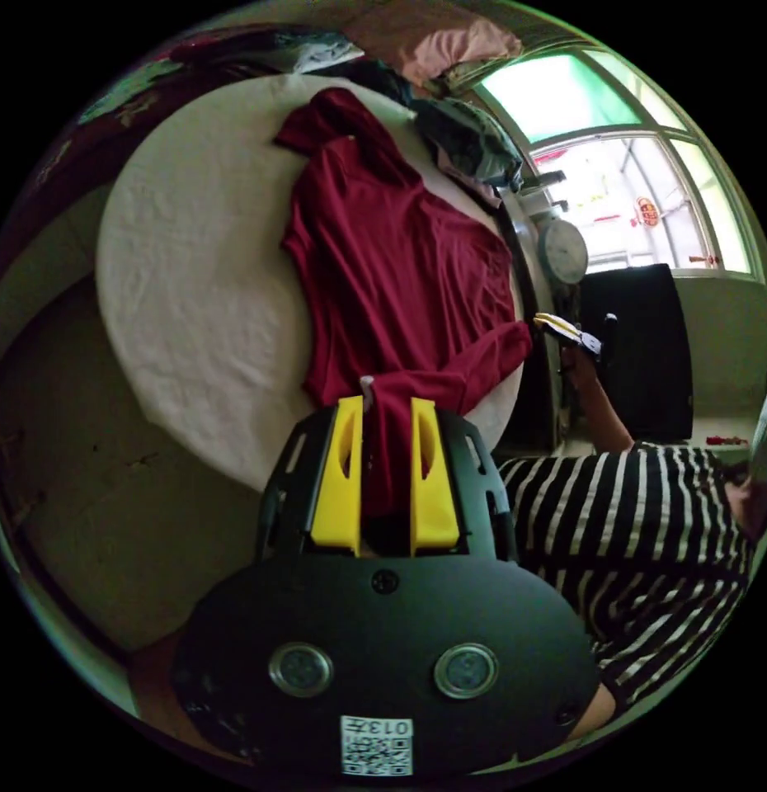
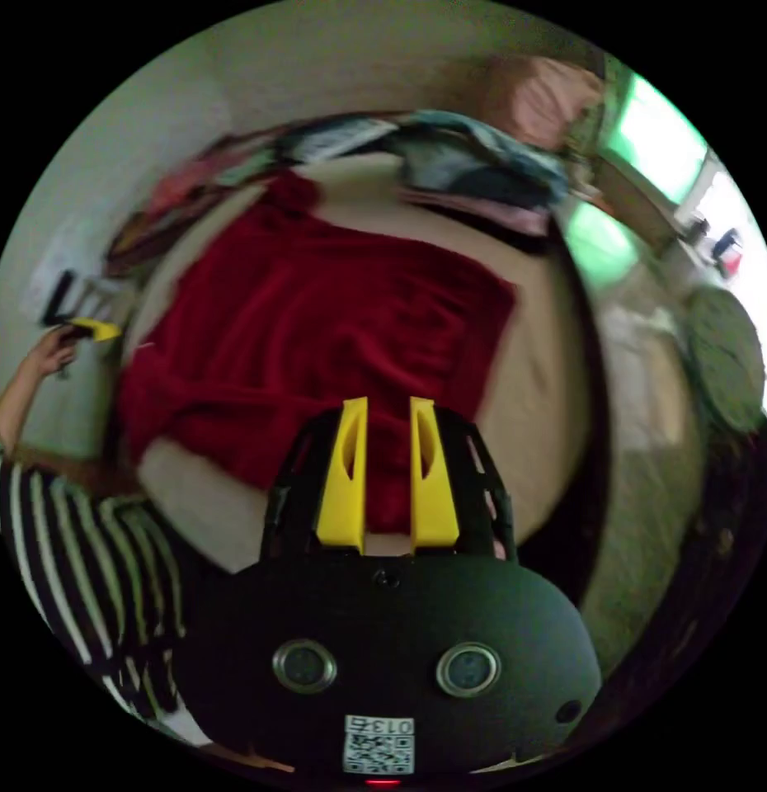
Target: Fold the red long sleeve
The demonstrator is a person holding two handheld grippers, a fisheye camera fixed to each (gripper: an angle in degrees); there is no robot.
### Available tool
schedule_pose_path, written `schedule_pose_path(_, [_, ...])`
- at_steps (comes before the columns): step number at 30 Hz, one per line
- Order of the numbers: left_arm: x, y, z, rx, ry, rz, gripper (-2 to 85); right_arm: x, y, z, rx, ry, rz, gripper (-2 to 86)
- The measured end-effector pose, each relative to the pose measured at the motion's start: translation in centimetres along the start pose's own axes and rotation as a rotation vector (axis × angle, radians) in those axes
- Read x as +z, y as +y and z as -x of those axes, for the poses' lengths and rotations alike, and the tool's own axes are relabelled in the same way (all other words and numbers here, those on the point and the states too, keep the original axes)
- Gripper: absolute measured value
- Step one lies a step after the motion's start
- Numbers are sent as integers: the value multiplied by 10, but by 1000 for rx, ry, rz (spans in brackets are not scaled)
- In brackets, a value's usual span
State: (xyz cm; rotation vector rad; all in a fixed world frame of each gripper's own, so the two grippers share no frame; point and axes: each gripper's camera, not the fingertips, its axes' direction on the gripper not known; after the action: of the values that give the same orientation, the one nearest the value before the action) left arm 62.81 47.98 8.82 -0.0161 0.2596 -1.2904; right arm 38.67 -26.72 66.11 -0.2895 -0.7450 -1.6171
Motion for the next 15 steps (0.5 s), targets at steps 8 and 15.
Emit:
schedule_pose_path(8, [71, 71, -61, 35, -246, 68, 109, 99, -18, 198, -488, -537, 265, 75])
schedule_pose_path(15, [102, 78, -81, 22, -343, 131, 52, 128, -47, 241, -519, -602, 340, 66])
